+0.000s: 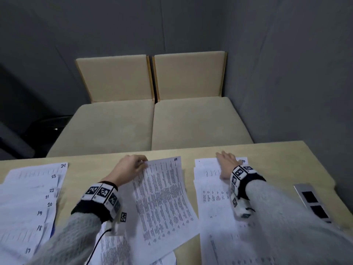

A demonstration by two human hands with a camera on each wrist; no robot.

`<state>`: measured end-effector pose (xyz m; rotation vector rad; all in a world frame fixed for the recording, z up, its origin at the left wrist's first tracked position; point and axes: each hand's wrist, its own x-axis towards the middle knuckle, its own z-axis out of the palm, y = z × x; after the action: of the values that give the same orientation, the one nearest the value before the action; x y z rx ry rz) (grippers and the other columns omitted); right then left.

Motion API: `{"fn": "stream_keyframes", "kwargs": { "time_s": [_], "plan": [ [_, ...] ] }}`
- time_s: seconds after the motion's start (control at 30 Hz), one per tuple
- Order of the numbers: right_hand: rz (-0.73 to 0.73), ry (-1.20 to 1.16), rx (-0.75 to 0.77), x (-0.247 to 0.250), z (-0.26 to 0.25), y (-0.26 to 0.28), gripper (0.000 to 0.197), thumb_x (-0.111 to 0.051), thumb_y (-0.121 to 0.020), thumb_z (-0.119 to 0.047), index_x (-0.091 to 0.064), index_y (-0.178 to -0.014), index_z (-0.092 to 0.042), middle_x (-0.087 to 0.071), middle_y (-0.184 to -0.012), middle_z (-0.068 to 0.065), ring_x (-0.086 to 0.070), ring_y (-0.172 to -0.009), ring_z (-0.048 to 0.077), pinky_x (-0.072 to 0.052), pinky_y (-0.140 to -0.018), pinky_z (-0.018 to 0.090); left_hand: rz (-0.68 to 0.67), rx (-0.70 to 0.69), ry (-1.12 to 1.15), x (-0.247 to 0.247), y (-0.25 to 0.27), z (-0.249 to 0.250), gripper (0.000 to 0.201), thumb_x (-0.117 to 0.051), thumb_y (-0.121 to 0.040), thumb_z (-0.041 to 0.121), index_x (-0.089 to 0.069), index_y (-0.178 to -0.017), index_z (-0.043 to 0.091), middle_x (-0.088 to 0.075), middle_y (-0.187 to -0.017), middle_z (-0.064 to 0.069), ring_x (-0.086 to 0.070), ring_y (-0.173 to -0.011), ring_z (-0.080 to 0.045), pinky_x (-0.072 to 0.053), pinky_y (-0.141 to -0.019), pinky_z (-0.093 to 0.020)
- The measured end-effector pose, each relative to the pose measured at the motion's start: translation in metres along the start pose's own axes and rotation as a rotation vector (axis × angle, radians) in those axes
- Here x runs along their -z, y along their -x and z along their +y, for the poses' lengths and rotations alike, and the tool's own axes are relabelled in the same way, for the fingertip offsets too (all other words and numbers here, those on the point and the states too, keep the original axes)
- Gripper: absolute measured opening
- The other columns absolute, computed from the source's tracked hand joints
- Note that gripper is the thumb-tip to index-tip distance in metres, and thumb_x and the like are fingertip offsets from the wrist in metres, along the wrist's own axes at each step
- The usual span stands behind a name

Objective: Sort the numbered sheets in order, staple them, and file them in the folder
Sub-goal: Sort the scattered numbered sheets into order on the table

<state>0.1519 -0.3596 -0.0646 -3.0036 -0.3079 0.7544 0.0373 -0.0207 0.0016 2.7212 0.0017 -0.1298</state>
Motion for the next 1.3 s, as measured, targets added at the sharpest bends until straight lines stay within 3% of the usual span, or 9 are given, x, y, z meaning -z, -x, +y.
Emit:
{"fn": "stream_keyframes", "kwargs": {
  "time_s": [0.1,0.2,0.43,0.53,0.67,0.8,1.03,1.2,1.3],
  "plan": [
    [-0.075,0.081,-0.017,-0.007,0.002,-0.008,0.11,-0.078,-0.069,-0.019,-0.006,-0.151,-0.027,-0.018,-0.154,0.003,-0.013,-0.144,0.026,-0.01,-0.11,0.065,-0.033,0.029,0.029,-0.004,0.008,-0.005,0.014,-0.058,-0.094,0.027,-0.066,-0.093,0.016,-0.063,-0.074,0.003,-0.054,-0.068,-0.017,-0.035,-0.063,-0.026],
    [-0.019,0.158,-0.05,-0.005,0.003,-0.007,0.103,-0.082,-0.063,-0.033,-0.02,-0.145,-0.029,-0.03,-0.14,0.006,-0.028,-0.132,0.026,-0.02,-0.107,0.058,-0.044,0.048,0.078,-0.006,0.017,-0.011,0.013,-0.057,-0.094,0.027,-0.065,-0.093,0.016,-0.066,-0.079,0.002,-0.058,-0.073,-0.017,-0.039,-0.064,-0.027],
    [0.443,0.041,0.12,-0.021,0.005,0.033,0.02,-0.049,-0.087,-0.014,-0.046,-0.095,-0.032,-0.048,-0.104,-0.01,-0.045,-0.113,0.019,0.0,-0.115,0.059,0.006,0.089,0.101,-0.002,0.027,-0.019,0.013,-0.056,-0.095,0.026,-0.065,-0.093,0.017,-0.07,-0.084,0.0,-0.063,-0.08,-0.019,-0.044,-0.067,-0.03],
    [0.487,-0.107,0.122,-0.025,0.014,0.051,0.013,-0.052,-0.09,-0.019,-0.053,-0.082,-0.03,-0.055,-0.097,-0.012,-0.045,-0.114,0.019,0.006,-0.113,0.057,0.132,0.108,0.167,0.014,0.012,-0.013,0.015,-0.056,-0.095,0.025,-0.063,-0.089,0.013,-0.066,-0.079,0.003,-0.062,-0.079,-0.018,-0.039,-0.061,-0.026],
    [0.564,-0.154,0.185,-0.025,0.029,0.066,0.012,-0.059,-0.089,-0.029,-0.071,-0.085,-0.026,-0.06,-0.106,-0.005,-0.046,-0.117,0.021,0.005,-0.112,0.055,0.241,0.142,0.262,0.042,-0.02,-0.001,0.027,-0.056,-0.095,0.023,-0.065,-0.111,0.002,-0.069,-0.106,-0.01,-0.063,-0.101,-0.023,-0.044,-0.086,-0.029],
    [0.549,-0.12,0.282,-0.017,0.037,0.072,0.03,-0.051,-0.084,-0.044,-0.075,-0.081,-0.026,-0.057,-0.093,-0.002,-0.054,-0.101,0.025,-0.011,-0.109,0.063,0.285,0.114,0.262,0.06,-0.04,0.01,0.024,-0.057,-0.095,0.02,-0.066,-0.109,0.002,-0.069,-0.108,-0.013,-0.063,-0.1,-0.024,-0.043,-0.084,-0.027],
    [0.552,-0.09,0.342,-0.009,0.044,0.072,0.002,-0.074,-0.078,-0.026,-0.074,-0.077,-0.028,-0.054,-0.084,-0.01,-0.053,-0.098,0.023,-0.01,-0.11,0.058,0.556,0.129,0.313,0.08,-0.072,0.02,0.022,-0.051,-0.097,0.014,-0.065,-0.106,0.0,-0.069,-0.104,-0.017,-0.063,-0.094,-0.024,-0.041,-0.079,-0.028],
    [0.617,-0.119,0.377,-0.006,0.041,0.068,0.01,-0.062,-0.088,-0.03,-0.07,-0.082,-0.027,-0.05,-0.084,-0.015,-0.052,-0.095,0.018,-0.012,-0.11,0.056,0.321,0.085,0.334,0.045,-0.114,0.044,0.022,-0.054,-0.096,0.018,-0.066,-0.107,0.004,-0.069,-0.106,-0.013,-0.063,-0.101,-0.027,-0.046,-0.084,-0.034],
    [0.557,-0.112,0.364,-0.005,0.036,0.065,0.029,-0.041,-0.09,-0.038,-0.067,-0.086,-0.025,-0.052,-0.092,-0.011,-0.048,-0.099,0.016,-0.009,-0.112,0.055,0.095,0.029,0.366,0.006,-0.127,0.077,0.021,-0.053,-0.097,0.018,-0.064,-0.104,0.003,-0.063,-0.093,-0.007,-0.059,-0.089,-0.02,-0.038,-0.072,-0.025]
  ]
}}
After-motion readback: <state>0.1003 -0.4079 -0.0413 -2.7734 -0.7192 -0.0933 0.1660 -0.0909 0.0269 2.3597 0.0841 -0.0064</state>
